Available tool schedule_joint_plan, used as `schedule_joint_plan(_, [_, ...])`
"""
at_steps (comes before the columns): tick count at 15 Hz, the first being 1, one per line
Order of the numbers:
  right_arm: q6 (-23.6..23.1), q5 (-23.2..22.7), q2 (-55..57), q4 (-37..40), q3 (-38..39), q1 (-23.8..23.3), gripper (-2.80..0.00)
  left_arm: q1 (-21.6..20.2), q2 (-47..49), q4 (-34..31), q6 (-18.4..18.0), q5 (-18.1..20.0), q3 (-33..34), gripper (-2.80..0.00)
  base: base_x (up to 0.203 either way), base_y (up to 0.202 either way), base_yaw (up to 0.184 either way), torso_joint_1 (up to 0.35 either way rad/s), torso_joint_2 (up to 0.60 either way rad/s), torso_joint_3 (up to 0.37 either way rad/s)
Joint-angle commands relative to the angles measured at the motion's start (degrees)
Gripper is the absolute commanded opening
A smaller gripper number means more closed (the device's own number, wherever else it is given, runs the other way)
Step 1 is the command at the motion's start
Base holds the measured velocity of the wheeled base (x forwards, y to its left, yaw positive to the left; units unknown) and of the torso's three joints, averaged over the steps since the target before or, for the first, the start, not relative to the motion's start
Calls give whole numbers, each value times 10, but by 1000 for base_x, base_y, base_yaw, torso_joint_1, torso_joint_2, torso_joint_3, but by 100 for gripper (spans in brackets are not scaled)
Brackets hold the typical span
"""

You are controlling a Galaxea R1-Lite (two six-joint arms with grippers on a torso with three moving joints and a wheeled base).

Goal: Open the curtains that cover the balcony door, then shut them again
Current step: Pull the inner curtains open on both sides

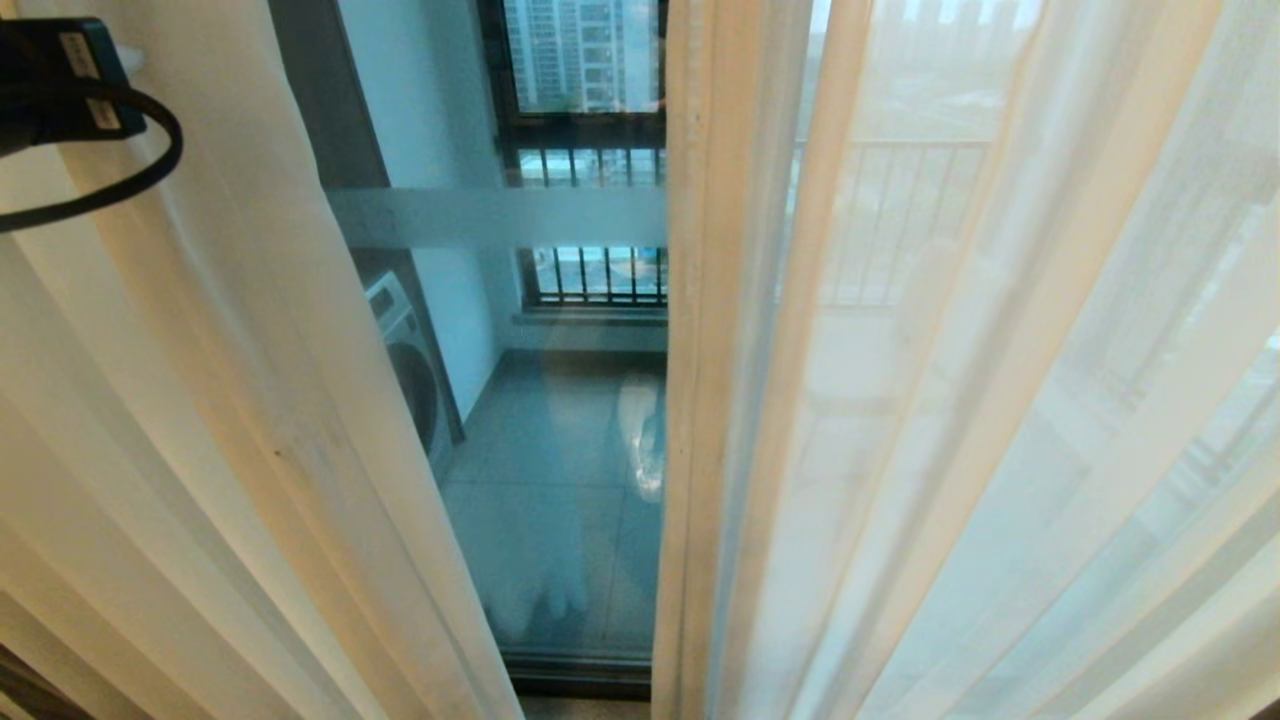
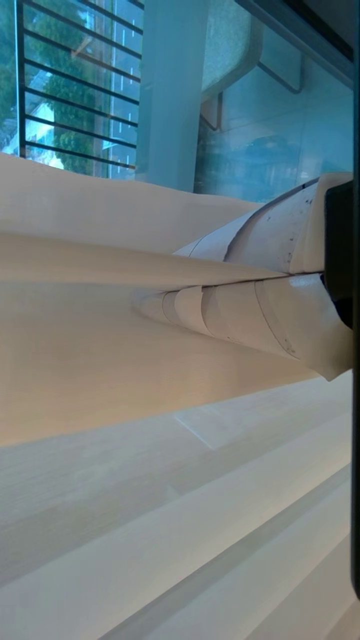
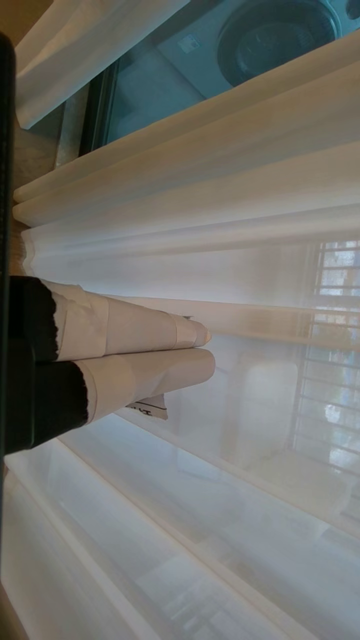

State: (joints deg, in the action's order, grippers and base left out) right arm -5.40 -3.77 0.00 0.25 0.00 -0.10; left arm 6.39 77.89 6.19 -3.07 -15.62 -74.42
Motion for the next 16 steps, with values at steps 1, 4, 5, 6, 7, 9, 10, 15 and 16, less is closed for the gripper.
schedule_joint_plan(1, [0, -1, 0, 0, 0, 0, -280, 0, 2, 0, 0, -1, 0, -280, 0, 0, 0, 0, 0, 0])
schedule_joint_plan(4, [0, -1, 0, 0, 0, 0, -280, 1, 2, 0, 0, 0, 0, -280, 0, 0, 0, 0, 0, 0])
schedule_joint_plan(5, [0, -1, 0, 0, 0, 0, -280, 1, 3, 0, 0, 0, 0, -280, 0, 0, 0, 0, 0, 0])
schedule_joint_plan(6, [0, 0, 0, 0, 0, 0, -280, 1, 3, 0, 1, 0, 0, -280, 6, 66, -6, -1, 5, 3])
schedule_joint_plan(7, [0, 0, 0, 0, 0, 0, -280, 1, 4, 0, 4, 0, 0, -280, 3, 118, 1, 2, 2, 2])
schedule_joint_plan(9, [0, 0, 0, 0, 0, 0, -280, 1, 4, 0, 7, 1, 0, -280, 1, 178, 2, 14, 2, 2])
schedule_joint_plan(10, [0, 0, 0, 0, 0, 0, -280, 1, 4, 0, 7, 1, 0, -280, 0, 196, 3, -2, 4, -1])
schedule_joint_plan(15, [0, 0, 0, 0, 0, 0, -280, 1, 4, 0, 7, 1, 0, -280, 0, 190, 0, 2, 3, 1])
schedule_joint_plan(16, [0, -1, 0, 0, 0, 0, -280, 1, 5, 0, 7, 1, -1, -280, 0, 193, 5, -1, -1, 2])
